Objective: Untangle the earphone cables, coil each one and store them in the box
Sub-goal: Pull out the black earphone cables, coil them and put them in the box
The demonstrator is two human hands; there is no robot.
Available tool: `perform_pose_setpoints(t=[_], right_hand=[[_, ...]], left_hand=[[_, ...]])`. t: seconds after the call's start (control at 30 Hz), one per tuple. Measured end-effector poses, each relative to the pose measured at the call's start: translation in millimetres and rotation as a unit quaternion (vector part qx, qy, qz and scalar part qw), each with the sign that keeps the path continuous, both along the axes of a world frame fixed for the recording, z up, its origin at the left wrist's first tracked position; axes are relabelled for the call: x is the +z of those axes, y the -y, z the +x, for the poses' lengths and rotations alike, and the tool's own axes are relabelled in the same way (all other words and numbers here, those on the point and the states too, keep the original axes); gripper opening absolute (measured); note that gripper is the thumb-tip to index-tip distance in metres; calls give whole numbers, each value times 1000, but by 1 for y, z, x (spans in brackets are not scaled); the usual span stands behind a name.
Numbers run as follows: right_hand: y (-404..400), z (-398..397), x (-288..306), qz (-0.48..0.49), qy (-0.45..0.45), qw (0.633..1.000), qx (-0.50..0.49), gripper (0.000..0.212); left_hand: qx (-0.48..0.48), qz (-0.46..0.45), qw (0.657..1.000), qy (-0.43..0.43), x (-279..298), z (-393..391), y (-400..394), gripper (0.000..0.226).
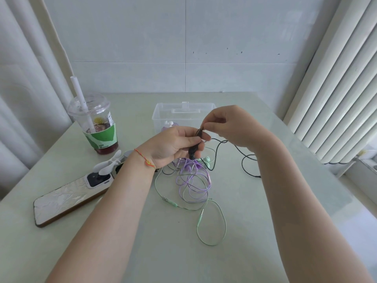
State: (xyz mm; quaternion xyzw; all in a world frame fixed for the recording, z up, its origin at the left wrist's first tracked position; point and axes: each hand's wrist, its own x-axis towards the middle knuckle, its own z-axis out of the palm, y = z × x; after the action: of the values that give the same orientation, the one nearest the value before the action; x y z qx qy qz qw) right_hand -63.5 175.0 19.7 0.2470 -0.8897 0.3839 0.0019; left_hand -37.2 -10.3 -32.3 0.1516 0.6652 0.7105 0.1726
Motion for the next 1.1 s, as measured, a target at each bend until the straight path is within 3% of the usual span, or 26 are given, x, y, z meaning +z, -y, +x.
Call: perform_pose_setpoints(t=[0.1,0.27,0.37,0.53,0.67,0.8,0.97,1.03,1.1], right_hand=[[3,0,-2,-59,14,998,10,7],[11,0,-11,-171,93,980,34,20],[19,1,-18,-100,120,987,36,30],[17,3,-17,-19,163,985,52,29],[8,-4,-17,21,168,985,36,28],[-5,-12,-18,108,136,985,-16,33],[-21,-29,-31,228,53,951,-203,15],[-22,-26,-31,262,49,938,-221,26],[-17,-23,-30,270,57,947,-167,55]], left_hand=[[-30,41,999,-1,3,3,-1,14],[-26,200,979,-6,12,7,-5,24],[23,255,967,8,15,6,-5,23],[74,252,964,42,16,3,-2,17],[50,337,934,110,17,-2,8,12],[79,358,923,118,16,-4,26,6],[226,313,911,142,11,-12,34,32],[259,260,916,160,7,-15,33,36],[242,214,931,172,6,-14,26,36]])
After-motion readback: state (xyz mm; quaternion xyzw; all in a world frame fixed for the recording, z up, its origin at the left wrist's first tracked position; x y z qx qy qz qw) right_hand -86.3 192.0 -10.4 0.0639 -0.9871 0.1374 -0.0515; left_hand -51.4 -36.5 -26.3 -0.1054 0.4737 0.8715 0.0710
